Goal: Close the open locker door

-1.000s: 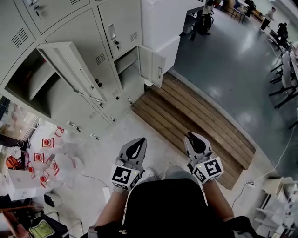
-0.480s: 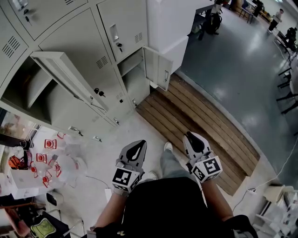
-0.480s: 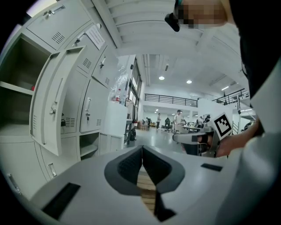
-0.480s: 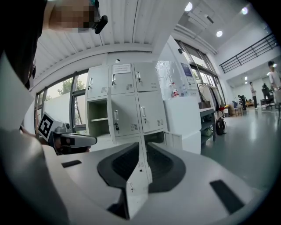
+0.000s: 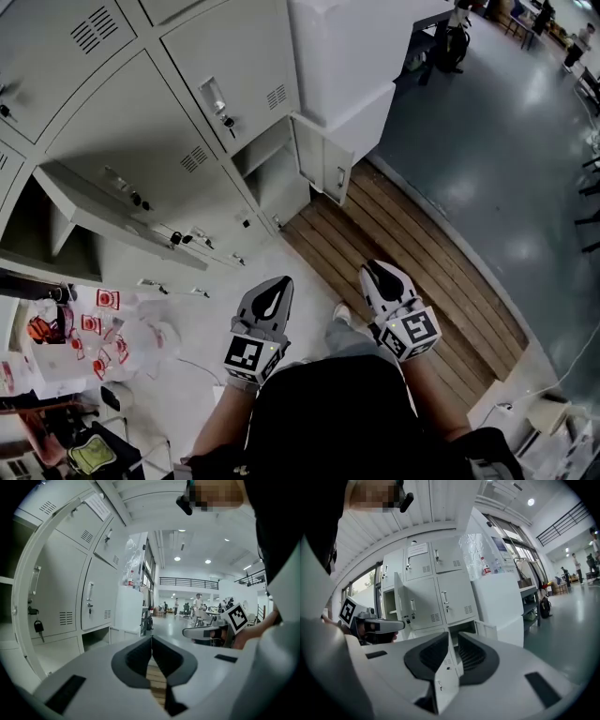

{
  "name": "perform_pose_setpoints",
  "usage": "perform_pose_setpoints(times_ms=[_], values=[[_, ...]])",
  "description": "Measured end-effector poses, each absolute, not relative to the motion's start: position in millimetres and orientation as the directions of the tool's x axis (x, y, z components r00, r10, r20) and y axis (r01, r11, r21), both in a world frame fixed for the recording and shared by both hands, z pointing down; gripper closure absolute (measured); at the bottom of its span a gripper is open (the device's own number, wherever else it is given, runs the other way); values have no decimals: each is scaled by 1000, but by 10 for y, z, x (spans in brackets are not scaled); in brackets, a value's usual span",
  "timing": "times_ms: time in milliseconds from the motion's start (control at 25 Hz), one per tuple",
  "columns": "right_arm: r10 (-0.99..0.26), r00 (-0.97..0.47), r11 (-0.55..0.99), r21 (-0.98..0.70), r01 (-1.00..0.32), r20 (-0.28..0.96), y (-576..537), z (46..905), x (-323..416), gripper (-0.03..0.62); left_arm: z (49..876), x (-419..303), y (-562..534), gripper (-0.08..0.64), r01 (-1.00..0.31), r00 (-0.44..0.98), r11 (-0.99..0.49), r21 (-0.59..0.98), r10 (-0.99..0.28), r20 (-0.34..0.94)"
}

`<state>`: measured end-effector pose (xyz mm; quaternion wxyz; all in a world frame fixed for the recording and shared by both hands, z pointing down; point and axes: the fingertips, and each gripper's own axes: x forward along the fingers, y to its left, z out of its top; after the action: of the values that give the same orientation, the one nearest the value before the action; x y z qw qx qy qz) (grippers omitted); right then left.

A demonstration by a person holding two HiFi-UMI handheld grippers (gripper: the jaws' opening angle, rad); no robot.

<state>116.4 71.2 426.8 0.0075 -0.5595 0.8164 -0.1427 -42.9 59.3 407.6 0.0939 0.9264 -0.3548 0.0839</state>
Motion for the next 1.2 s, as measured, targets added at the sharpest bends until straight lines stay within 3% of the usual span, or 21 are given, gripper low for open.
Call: perform_pose_setpoints(times_ms=[600,1200], values=[[-873,-435,370,-282,-885,220,-577,4863,1839,528,4265,-170,-217,536,-800,590,-592,99,-745,312],[-865,-356,288,-232,-929,353,-1793,5758,2012,476,4683,-696,-720,536,-831,537,-549,95,-744,399]])
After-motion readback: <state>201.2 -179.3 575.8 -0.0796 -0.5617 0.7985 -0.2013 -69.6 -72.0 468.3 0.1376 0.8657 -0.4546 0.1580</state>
